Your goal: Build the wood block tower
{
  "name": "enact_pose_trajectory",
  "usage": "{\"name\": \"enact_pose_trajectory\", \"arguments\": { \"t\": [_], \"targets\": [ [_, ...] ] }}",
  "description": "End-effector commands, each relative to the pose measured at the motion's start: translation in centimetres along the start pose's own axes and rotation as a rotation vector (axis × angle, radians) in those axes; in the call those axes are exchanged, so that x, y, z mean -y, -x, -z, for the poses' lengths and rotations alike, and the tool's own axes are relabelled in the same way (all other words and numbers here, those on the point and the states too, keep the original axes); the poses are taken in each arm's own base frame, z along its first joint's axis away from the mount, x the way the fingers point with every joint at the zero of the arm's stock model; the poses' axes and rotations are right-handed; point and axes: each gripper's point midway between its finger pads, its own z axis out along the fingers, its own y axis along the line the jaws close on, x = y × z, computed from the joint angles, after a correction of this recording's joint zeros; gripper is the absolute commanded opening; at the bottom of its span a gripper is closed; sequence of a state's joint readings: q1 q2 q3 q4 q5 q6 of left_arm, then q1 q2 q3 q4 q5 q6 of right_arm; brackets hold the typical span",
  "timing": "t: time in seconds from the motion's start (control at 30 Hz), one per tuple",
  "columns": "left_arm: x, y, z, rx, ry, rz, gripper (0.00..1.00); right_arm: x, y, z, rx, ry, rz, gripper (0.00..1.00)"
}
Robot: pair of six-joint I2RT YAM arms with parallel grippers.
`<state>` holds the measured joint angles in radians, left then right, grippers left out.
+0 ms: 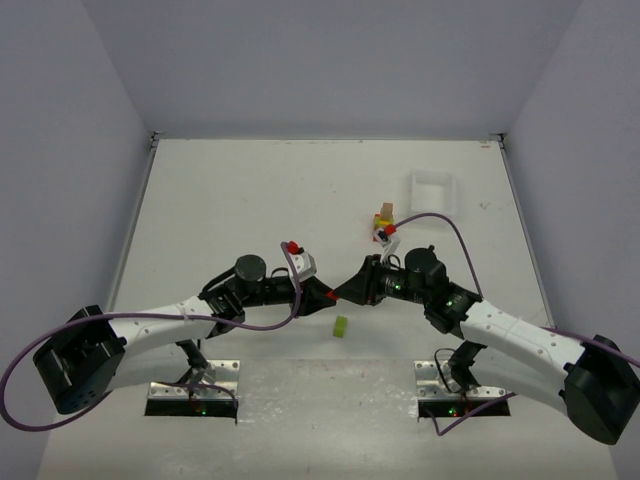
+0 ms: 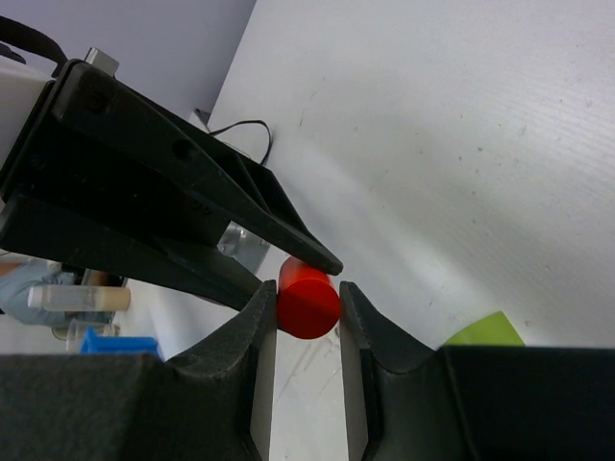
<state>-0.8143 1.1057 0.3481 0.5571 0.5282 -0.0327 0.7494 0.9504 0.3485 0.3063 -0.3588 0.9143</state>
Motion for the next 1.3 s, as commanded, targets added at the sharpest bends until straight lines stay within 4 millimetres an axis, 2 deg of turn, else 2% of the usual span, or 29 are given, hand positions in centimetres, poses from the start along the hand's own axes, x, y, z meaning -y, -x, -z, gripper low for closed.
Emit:
{"name": "enact_pose_trajectory", "arguments": {
  "t": [0.0,0.03,0.1,0.13,0.2,0.27,0.37,0.43,0.47,0.6,0.63,0.67,0.77,0.9,1.0,1.1,1.27],
  "targets": [
    [0.7,2.9,-0.2,0.092,-0.023,-0.047,0.27,-1.9,1.3,0.0,0.036,0.065,0.054,0.09],
    [0.6,2.9,-0.2,0.093,-0.014,-0.041,0.46,-1.9,1.3,0.1,0.034,0.063,0.062,0.06],
    [0.5,2.9,-0.2,0.09,-0.008,-0.034,0.94,-2.1,1.8,0.1,0.044,0.056,0.096,0.04],
    [0.5,2.9,-0.1,0.087,-0.005,-0.031,0.98,-1.9,2.3,0.1,0.052,0.028,0.121,0.04],
    [-0.1,2.9,0.0,0.084,0.035,-0.019,1.0,-1.2,3.3,0.3,0.072,-0.04,0.178,0.03],
    [-0.6,2.7,0.3,0.078,0.074,-0.002,1.0,0.7,4.2,1.0,0.078,-0.176,0.222,0.03],
    [-1.2,2.9,1.0,0.09,0.133,0.03,1.0,2.8,7.9,2.3,0.167,-0.386,0.32,0.03],
    [-3.2,2.5,1.9,0.104,0.267,0.068,1.0,4.9,9.4,3.7,0.174,-0.565,0.369,0.03],
    [-4.1,2.5,2.5,0.114,0.331,0.087,1.0,4.2,11.4,4.1,0.205,-0.601,0.4,0.04],
    [-9.4,1.2,6.4,0.143,0.735,0.246,1.0,6.2,15.7,6.2,0.219,-0.848,0.498,0.04],
    [-10.0,0.9,7.0,0.143,0.788,0.276,1.0,6.2,17.2,6.4,0.235,-0.887,0.502,0.04],
    [-10.3,0.5,7.4,0.138,0.822,0.298,1.0,6.7,17.8,7.0,0.238,-0.92,0.503,0.04],
    [-11.0,-0.6,8.8,0.123,0.921,0.367,1.0,7.6,20.9,7.4,0.222,-0.955,0.501,0.05],
    [-11.6,-1.0,9.8,0.14,0.979,0.374,1.0,9.2,23.4,7.8,0.184,-0.985,0.507,0.07],
    [-11.7,-1.0,10.0,0.135,0.993,0.385,1.0,10.2,24.0,7.3,0.13,-0.991,0.554,0.09],
    [-11.6,-1.2,10.3,0.108,1.02,0.421,1.0,10.5,24.4,6.1,0.085,-0.954,0.585,0.08],
    [-11.8,-1.1,10.7,0.115,1.045,0.427,1.0,11.2,25.2,5.1,0.06,-0.956,0.594,0.09]
  ]
}}
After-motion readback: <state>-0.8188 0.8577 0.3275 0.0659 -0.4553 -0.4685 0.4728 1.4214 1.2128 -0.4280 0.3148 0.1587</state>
